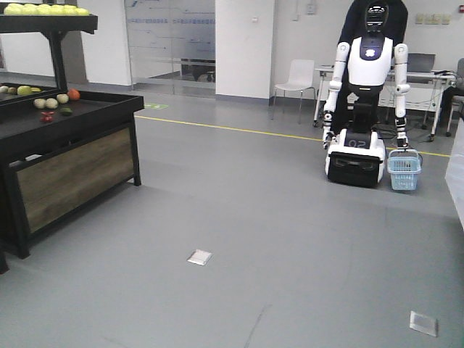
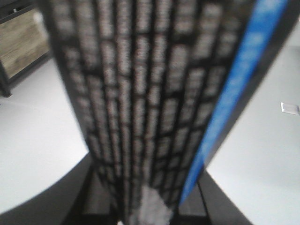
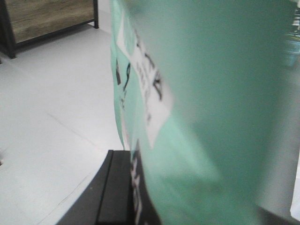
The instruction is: Pick snacks and fruit into basket
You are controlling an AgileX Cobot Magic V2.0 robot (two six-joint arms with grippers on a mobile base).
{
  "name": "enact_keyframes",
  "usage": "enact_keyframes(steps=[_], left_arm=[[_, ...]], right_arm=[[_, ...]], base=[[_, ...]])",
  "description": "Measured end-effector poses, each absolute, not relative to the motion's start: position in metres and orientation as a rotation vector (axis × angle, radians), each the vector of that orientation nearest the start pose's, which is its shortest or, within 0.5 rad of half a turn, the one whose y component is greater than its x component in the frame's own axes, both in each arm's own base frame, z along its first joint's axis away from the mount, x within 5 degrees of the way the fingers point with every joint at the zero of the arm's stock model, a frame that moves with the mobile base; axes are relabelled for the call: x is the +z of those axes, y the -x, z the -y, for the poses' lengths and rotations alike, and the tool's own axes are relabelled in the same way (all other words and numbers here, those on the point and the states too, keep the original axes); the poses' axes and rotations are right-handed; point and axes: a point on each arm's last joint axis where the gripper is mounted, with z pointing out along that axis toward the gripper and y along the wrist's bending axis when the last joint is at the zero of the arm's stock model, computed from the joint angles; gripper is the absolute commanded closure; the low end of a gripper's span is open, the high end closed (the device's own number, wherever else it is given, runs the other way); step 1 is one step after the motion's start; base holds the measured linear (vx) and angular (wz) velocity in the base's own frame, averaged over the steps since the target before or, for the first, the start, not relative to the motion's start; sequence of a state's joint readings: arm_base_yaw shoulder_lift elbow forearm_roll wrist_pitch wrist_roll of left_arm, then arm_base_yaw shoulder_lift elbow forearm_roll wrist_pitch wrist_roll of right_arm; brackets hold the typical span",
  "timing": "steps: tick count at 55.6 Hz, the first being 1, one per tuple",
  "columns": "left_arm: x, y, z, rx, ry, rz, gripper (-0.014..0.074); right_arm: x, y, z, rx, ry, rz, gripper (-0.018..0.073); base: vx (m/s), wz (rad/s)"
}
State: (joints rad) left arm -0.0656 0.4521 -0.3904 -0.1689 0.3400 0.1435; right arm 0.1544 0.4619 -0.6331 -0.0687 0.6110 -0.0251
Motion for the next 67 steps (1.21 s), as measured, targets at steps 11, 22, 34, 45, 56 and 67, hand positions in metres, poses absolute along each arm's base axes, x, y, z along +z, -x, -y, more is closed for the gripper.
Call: enact_keyframes(steps=[11, 22, 34, 45, 56, 67], left_arm=[[0.2817, -0.0989, 0.0116, -0.109, -0.085, -1.880, 0.0445], [0.2817, -0.0989, 0.0116, -0.109, -0.085, -1.880, 0.0445], [0.2816, -0.0989, 0.0116, -0.109, -0.085, -1.881, 0.0445], [0.2816, -0.0989, 0.0116, -0.109, -0.085, -1.881, 0.0445], [0.2816, -0.0989, 0.0116, -0.109, -0.085, -1.881, 0.0445], [0.2816, -0.0989, 0.0116, -0.109, -0.085, -1.881, 0.0445]], right_arm=[[0.3373, -0.0861, -0.0098, 0.011, 0.200, -1.912, 0.0568], [0.3373, -0.0861, -0.0098, 0.011, 0.200, -1.912, 0.0568], [0.3373, -0.0861, -0.0098, 0.011, 0.200, -1.912, 0.0568], [0.3373, -0.0861, -0.0099, 0.014, 0.199, -1.912, 0.0568], [0.3373, -0.0861, -0.0099, 0.014, 0.199, -1.912, 0.0568], [0.3373, -0.0861, -0.0099, 0.015, 0.199, -1.912, 0.0568]], base=[[0.53, -0.26], [0.56, -0.21], [0.57, -0.20], [0.58, -0.22], [0.60, -0.27], [0.61, -0.29]])
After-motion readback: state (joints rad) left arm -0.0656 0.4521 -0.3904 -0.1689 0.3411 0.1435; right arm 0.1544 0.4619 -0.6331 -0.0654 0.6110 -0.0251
